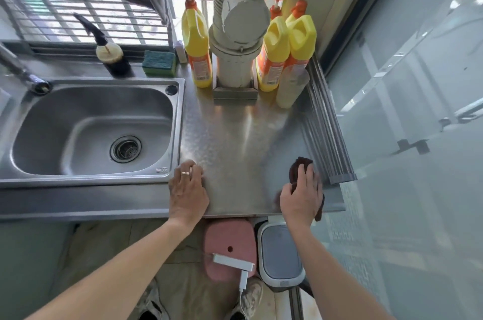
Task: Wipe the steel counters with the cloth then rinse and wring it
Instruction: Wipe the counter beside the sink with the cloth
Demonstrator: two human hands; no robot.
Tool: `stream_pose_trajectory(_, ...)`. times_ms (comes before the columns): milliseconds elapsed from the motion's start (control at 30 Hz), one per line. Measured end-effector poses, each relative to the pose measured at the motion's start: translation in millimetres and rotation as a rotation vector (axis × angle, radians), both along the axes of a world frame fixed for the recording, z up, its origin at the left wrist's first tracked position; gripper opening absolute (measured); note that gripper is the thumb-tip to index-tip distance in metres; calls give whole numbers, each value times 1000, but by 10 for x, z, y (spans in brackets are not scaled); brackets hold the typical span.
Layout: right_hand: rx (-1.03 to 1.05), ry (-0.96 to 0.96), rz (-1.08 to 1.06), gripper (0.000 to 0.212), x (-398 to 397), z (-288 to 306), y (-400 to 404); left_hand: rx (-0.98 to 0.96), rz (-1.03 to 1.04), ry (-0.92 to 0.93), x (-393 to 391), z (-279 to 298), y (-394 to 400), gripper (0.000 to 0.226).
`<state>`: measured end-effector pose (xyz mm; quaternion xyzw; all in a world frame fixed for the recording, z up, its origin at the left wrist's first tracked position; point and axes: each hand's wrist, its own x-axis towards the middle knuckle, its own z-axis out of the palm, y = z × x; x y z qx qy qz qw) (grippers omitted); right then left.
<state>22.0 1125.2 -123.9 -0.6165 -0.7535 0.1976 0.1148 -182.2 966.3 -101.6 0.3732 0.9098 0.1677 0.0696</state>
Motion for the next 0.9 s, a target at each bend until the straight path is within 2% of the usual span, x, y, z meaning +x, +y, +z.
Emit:
stream_pose_trajectory(133, -67, 3, 157, 68, -502, 57, 48, -49, 97, 2, -216, -3, -214, 26)
stream_pose_trajectory(300, -104, 6, 420, 72, -1364, 98, -237, -26, 11, -25, -383, 21, -477, 46)
stream_pose_trajectory(400, -147, 19, 603, 71, -1867, 128, -548, -1, 19, -30, -412, 38, -581, 44)
stream_pose_trajectory(500, -184, 28, 668, 72, -2185, 134, -846, 0, 37, -25, -448, 18, -674, 38)
stream_pose_trajectory(633, -148, 114, 633, 74, -2157, 91, -1054, 12, 17, 0, -494, 15, -712, 31)
stream_pose_trajectory(900, -60, 178, 858, 66, -1493, -41, -1151, 60, 38, -18, -581, 61, -642, 37)
